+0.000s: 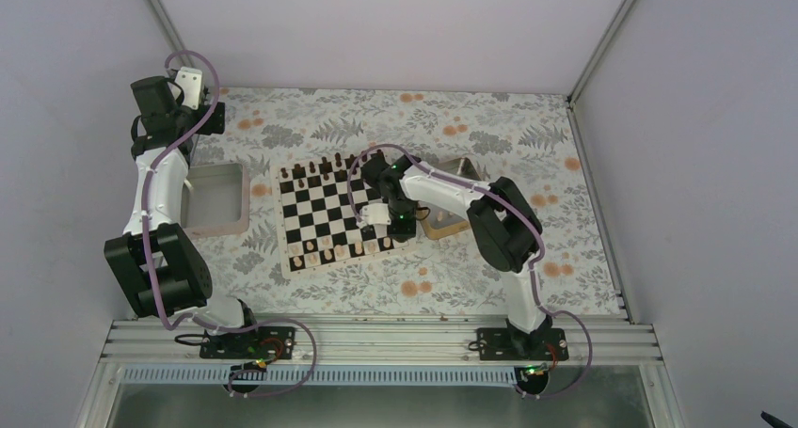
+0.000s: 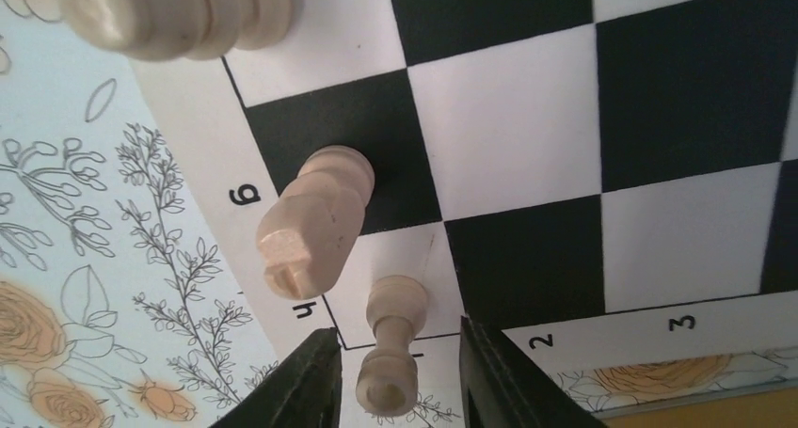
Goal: Set up the chess pieces on the board
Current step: Place the chess piece on the chessboard, then pick up the chess piece from the storage box.
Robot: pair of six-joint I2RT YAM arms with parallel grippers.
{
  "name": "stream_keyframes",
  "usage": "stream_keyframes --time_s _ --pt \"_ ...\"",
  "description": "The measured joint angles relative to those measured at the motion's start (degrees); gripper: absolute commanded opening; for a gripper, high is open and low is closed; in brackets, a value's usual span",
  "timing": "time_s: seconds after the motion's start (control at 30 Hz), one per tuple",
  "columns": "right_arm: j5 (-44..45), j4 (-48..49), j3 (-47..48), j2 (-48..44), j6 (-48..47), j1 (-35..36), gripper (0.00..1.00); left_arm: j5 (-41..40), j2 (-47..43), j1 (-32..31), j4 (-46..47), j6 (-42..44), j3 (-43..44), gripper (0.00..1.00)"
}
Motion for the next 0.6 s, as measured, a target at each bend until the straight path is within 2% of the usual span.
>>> stream_keyframes --time_s 0.3,0.6 --pt "-0.4 -2.3 2.1 -3.8 -0.1 -2.5 0.41 0.0 0.0 0.0 0.0 0.0 0.0 1.0" --pt "3.2 -0.9 6.1 -8.3 -0.9 -17.9 0.42 0.0 0.0 0.0 0.0 0.0 0.0 1.0"
